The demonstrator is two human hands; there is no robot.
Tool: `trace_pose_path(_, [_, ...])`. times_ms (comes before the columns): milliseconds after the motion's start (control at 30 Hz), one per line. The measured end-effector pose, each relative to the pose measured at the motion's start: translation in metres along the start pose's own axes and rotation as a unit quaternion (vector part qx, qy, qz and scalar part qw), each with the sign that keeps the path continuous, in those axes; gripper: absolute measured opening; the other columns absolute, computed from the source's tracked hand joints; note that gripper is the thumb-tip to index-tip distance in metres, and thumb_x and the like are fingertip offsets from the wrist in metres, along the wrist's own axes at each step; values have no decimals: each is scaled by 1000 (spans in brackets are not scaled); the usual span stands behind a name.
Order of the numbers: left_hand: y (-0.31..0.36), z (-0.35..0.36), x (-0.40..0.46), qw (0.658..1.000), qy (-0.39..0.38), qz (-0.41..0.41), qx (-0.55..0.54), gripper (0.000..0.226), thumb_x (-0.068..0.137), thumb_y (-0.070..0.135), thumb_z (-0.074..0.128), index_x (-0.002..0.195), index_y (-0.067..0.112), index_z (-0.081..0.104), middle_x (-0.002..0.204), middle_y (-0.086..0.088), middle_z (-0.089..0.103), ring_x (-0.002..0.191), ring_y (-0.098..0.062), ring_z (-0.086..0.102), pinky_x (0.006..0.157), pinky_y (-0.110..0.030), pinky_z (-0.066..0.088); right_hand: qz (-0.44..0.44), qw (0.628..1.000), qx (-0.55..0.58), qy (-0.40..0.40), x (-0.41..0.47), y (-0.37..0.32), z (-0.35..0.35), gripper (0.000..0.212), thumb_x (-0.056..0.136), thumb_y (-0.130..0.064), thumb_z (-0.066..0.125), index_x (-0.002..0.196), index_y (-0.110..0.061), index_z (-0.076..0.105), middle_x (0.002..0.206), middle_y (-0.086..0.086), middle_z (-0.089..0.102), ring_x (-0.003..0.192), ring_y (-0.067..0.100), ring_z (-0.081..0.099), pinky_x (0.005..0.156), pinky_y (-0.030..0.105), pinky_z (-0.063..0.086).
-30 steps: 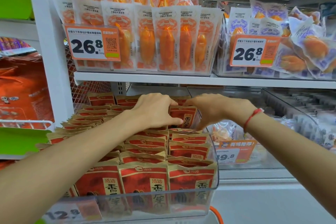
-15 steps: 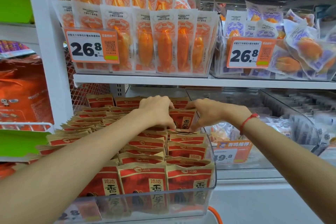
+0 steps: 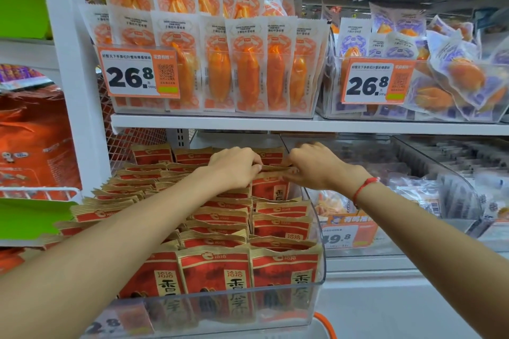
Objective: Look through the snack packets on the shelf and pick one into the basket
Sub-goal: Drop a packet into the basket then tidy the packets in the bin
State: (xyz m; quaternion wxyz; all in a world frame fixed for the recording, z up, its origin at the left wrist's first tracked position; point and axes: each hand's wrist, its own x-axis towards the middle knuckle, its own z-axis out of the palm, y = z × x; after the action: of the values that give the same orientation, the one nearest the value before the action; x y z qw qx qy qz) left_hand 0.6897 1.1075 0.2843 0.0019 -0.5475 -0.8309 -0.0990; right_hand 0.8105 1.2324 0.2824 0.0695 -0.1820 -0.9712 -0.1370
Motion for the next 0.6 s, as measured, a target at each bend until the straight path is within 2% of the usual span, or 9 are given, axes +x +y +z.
trace_pose_path(67, [2, -3, -2, 1000, 3, 6, 12, 33, 105, 33, 37, 126, 28, 61, 110, -1, 68, 110, -25, 59, 82, -32, 39, -10, 1000, 22, 4, -2, 3, -3, 32, 98, -43, 50, 116, -23, 67, 113, 1, 68, 110, 24, 57, 89, 33, 36])
trace_pose_path(167, [1, -9, -4, 1000, -6, 23, 15, 32, 104, 35, 38, 123, 28, 63, 112, 4, 67, 112, -22, 58, 83, -33, 37, -32, 999, 36, -18, -7, 5, -9, 29, 98, -42, 50, 116, -28, 68, 111, -4, 68, 110, 21, 52, 92, 34, 34])
trace_pose_path(300, [-4, -8, -2, 999, 32, 7, -12, 27, 101, 37, 47, 120, 32, 66, 81, 14, 63, 81, -14, 57, 77, -29, 40, -8, 998, 66, -12, -3, 5, -7, 28, 98, -42, 51, 111, -27, 71, 109, -4, 70, 103, 21, 59, 78, 30, 35])
trace_pose_path(333, [-5, -6, 0, 999, 50, -3, -20, 26, 100, 37, 49, 120, 33, 66, 86, 12, 67, 82, -14, 60, 77, -29, 42, 7, 998, 61, -10, 1, 5, -3, 28, 98, -42, 50, 112, -27, 71, 110, -2, 70, 102, 22, 61, 75, 30, 36])
trace_pose_path(367, [-6, -3, 2, 997, 68, -13, -27, 26, 100, 36, 51, 121, 34, 65, 99, 9, 70, 92, -16, 63, 78, -30, 42, 26, 998, 56, -10, 6, 4, 1, 29, 99, -41, 50, 114, -26, 69, 111, 1, 70, 102, 24, 62, 75, 30, 37])
trace_pose_path(433, [-8, 3, 5, 994, 92, -37, -47, 29, 99, 38, 52, 125, 34, 63, 114, 4, 69, 109, -21, 61, 80, -31, 43, 65, 996, 53, -14, 15, 2, 8, 31, 99, -41, 49, 120, -24, 65, 117, 6, 66, 108, 28, 60, 81, 35, 42])
trace_pose_path(500, [-10, 7, 9, 991, 103, -57, -70, 29, 99, 38, 52, 125, 34, 64, 110, 2, 70, 110, -23, 60, 78, -30, 41, 90, 993, 68, -21, 21, 2, 12, 33, 99, -39, 49, 123, -19, 61, 121, 10, 64, 112, 32, 58, 89, 39, 44])
trace_pose_path(600, [-9, 9, 10, 988, 129, -62, -49, 27, 98, 35, 52, 122, 34, 66, 105, 2, 71, 108, -21, 61, 72, -27, 39, 97, 989, 113, -18, 19, 2, 18, 34, 99, -36, 49, 119, -12, 62, 115, 11, 66, 109, 32, 59, 89, 41, 48])
